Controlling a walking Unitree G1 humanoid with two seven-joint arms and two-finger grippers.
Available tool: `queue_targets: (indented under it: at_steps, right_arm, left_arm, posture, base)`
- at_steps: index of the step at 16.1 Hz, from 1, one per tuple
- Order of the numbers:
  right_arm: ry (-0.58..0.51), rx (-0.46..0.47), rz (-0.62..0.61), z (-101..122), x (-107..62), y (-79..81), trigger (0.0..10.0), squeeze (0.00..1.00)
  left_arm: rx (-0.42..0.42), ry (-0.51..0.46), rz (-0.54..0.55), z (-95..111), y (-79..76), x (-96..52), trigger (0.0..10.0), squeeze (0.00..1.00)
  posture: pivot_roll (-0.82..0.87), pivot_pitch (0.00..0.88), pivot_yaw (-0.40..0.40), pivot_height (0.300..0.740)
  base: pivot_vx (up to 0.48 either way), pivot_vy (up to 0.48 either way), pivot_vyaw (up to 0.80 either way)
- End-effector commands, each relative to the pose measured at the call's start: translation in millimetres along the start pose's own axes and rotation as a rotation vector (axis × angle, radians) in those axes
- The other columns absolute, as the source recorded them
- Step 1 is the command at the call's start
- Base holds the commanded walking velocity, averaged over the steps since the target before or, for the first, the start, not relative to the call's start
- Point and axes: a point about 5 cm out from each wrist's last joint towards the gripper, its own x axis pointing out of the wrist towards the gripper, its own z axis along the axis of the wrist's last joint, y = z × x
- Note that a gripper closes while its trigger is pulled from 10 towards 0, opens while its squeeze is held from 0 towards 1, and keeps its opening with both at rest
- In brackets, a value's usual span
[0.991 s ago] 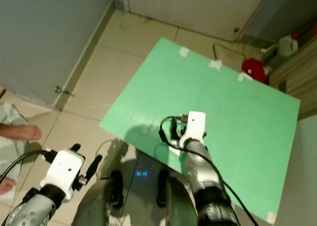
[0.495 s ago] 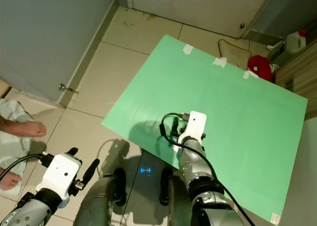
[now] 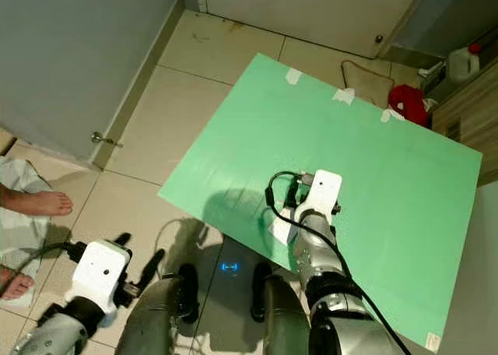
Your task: Hang keys on a hook
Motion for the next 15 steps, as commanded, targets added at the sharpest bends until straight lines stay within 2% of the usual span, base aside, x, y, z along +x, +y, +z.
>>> queue_targets:
  at_steps: [1,2,3,5,6,7,9,10,12,15]
  right_arm:
    - [0.044,0.011,-0.019,-14.0,-4.6,-3.7,10.0,0.0]
    - [0.046,0.009,-0.021,-15.0,-4.8,-4.3,10.0,0.0]
    - [0.049,0.003,-0.026,-15.9,-4.6,-7.0,10.0,0.0]
    - [0.048,-0.001,-0.026,-15.5,-4.4,-6.7,10.0,0.0]
    - [0.044,-0.008,-0.025,-15.0,-4.1,-6.5,10.0,0.0]
    - [0.043,-0.011,-0.025,-14.7,-4.0,-6.2,10.0,0.0]
    - [0.034,-0.016,-0.02,-13.8,-3.8,-4.6,10.0,0.0]
    - [0.026,-0.018,-0.012,-12.8,-3.7,-2.9,10.0,0.0]
    - [0.021,-0.026,0.006,-11.3,-3.0,-0.9,10.0,0.0]
    - [0.052,-0.044,-0.002,-15.7,-2.7,-6.6,10.0,0.0]
  left_arm:
    - [-0.04,0.022,-0.032,-11.1,-5.2,-3.9,10.0,0.0]
    - [-0.028,0.015,-0.045,-14.2,-7.1,-2.9,10.0,0.0]
    - [-0.006,-0.015,-0.122,-19.3,-17.5,3.6,10.0,0.0]
    - [0.043,-0.05,-0.188,-19.8,-24.7,9.7,10.0,0.0]
    - [0.177,-0.091,-0.223,-23.9,-28.2,15.6,10.0,0.0]
    - [0.23,-0.103,-0.214,-25.5,-27.2,17.3,10.0,0.0]
    - [0.371,-0.137,-0.106,-32.7,-16.7,20.3,10.0,0.0]
    - [0.427,-0.142,0.021,-41.2,-3.6,18.0,10.0,0.0]
    - [0.448,-0.158,0.11,-47.9,3.3,15.6,10.0,0.0]
    - [0.429,-0.182,0.1,-53.1,-6.6,16.8,10.0,0.0]
  posture:
    - [0.23,0.405,-0.027,0.722]
    - [0.23,0.406,-0.03,0.722]
    - [0.22,0.41,-0.032,0.722]
    - [0.21,0.41,-0.035,0.722]
    - [0.21,0.41,-0.038,0.722]
    - [0.2,0.412,-0.039,0.722]
    - [0.19,0.411,-0.04,0.722]
    - [0.18,0.41,-0.042,0.722]
    - [0.17,0.411,-0.05,0.722]
    - [0.16,0.413,-0.056,0.722]
  base:
    - [0.0,0.0,0.0]
    - [0.0,0.0,0.0]
    - [0.0,0.0,0.0]
    - [0.0,0.0,0.0]
    - [0.0,0.0,0.0]
    - [0.0,0.0,0.0]
    - [0.0,0.0,0.0]
    - [0.0,0.0,0.0]
    - [0.0,0.0,0.0]
    - [0.0,0.0,0.0]
